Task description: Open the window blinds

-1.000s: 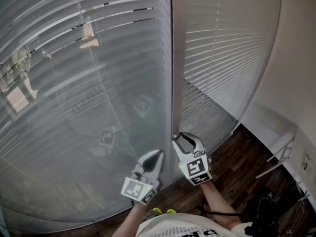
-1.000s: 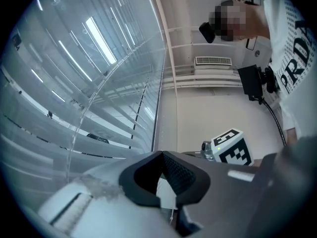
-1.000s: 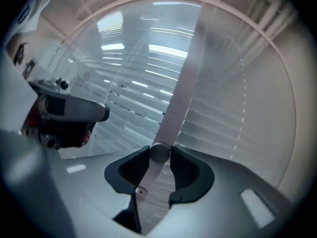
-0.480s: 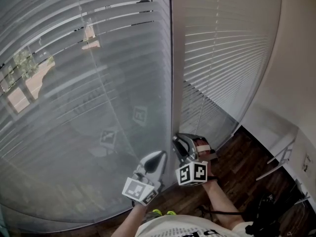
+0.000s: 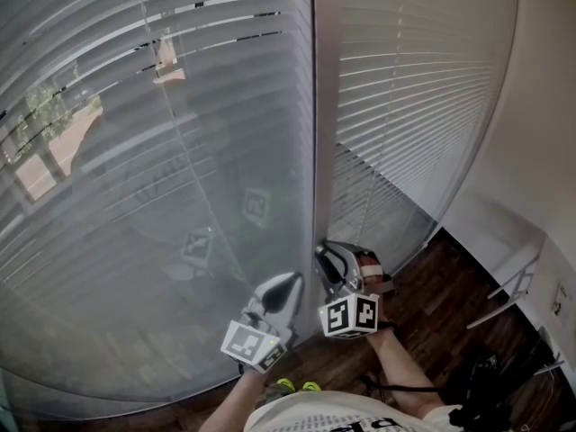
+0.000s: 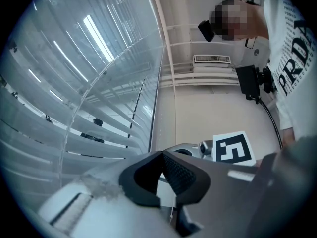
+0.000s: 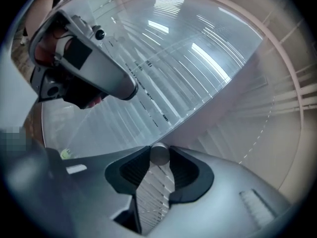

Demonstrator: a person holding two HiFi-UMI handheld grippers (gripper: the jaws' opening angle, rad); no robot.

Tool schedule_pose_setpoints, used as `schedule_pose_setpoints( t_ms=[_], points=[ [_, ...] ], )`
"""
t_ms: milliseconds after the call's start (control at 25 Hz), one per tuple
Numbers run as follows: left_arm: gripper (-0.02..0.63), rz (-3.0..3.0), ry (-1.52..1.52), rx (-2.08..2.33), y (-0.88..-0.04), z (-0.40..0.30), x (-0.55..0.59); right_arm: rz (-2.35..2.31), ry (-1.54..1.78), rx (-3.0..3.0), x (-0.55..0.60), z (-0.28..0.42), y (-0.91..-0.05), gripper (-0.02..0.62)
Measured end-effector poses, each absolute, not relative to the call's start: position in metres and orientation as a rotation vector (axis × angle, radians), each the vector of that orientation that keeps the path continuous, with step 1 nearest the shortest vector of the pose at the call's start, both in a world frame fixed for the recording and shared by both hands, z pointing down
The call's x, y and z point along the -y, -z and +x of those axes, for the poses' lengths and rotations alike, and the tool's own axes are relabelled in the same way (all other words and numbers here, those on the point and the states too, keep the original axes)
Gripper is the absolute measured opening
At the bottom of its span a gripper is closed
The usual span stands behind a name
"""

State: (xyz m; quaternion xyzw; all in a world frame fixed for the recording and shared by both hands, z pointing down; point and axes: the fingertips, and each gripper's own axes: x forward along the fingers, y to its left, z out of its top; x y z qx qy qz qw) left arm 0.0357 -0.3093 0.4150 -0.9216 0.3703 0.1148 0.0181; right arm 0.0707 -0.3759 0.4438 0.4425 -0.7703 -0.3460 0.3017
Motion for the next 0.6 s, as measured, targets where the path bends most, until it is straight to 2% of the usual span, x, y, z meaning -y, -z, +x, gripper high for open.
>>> schedule_pose_setpoints(
  t_ms=[600],
  points=[
    [-0.008, -2.863, -0.363, -1.170, -0.4166, 0.0313, 0.3081, 1.315, 0.591, 2.305, 0.3776, 0.0737, -0.4401, 0.121]
  ],
)
